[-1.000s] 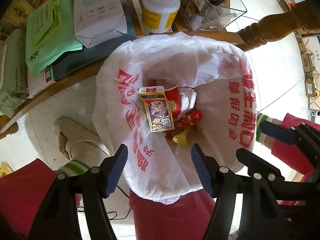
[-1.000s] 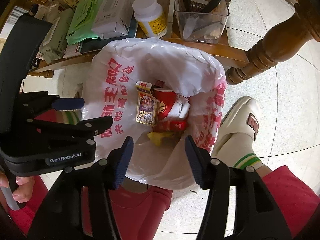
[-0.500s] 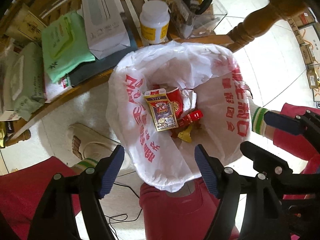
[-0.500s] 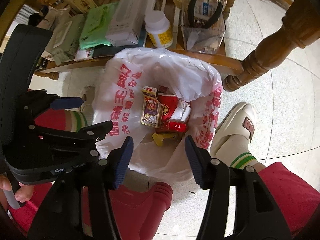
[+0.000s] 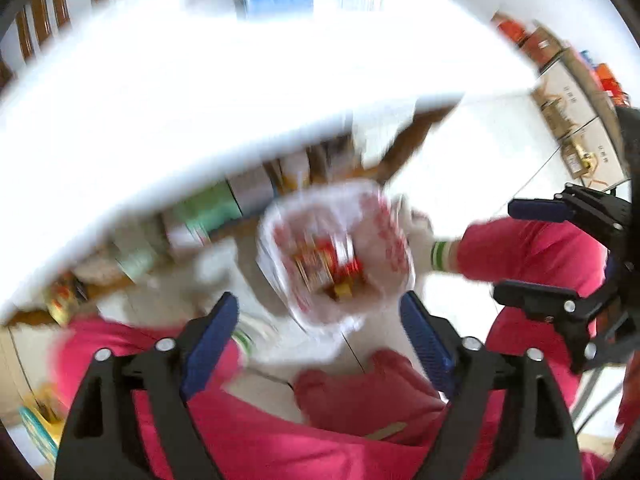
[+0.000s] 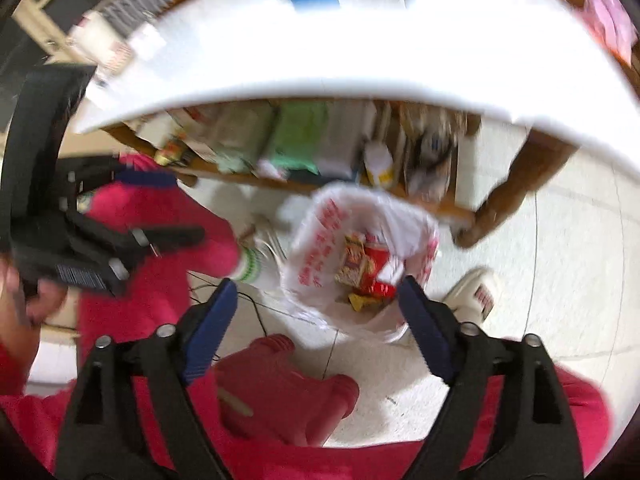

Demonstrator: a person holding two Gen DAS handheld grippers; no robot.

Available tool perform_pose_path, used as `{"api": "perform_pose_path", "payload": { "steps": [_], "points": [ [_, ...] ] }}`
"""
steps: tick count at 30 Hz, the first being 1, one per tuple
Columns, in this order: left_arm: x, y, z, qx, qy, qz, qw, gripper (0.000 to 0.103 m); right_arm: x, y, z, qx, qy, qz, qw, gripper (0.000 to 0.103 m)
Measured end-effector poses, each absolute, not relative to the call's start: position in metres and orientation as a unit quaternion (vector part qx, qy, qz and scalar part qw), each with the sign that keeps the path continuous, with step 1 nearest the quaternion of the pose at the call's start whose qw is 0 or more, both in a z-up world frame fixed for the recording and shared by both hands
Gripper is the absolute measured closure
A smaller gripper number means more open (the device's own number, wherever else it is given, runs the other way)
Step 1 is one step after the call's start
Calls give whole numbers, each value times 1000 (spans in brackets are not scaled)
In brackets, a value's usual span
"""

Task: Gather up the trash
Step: 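Raise both tools back over the table toward the blue-white medicine box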

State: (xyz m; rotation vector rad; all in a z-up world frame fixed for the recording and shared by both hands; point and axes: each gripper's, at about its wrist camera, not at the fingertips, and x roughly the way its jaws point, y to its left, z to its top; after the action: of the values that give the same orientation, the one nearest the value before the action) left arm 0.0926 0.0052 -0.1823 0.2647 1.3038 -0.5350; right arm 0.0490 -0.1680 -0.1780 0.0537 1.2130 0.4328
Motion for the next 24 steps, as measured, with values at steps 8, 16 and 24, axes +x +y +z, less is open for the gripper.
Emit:
{"api": "perform_pose_path", "payload": {
  "steps": [8,16,24],
  "points": [
    [153,16,-25,197,513,-246,799,8,76,-187,-41,-39,489,229,841,14],
    [201,3,24,175,549,-245,780,8,132,-198,32,-78,456,236,854,12],
    [236,-22,22,209,551,-245,770,8,187,-195,28,-102,466,249,843,12]
  ]
}}
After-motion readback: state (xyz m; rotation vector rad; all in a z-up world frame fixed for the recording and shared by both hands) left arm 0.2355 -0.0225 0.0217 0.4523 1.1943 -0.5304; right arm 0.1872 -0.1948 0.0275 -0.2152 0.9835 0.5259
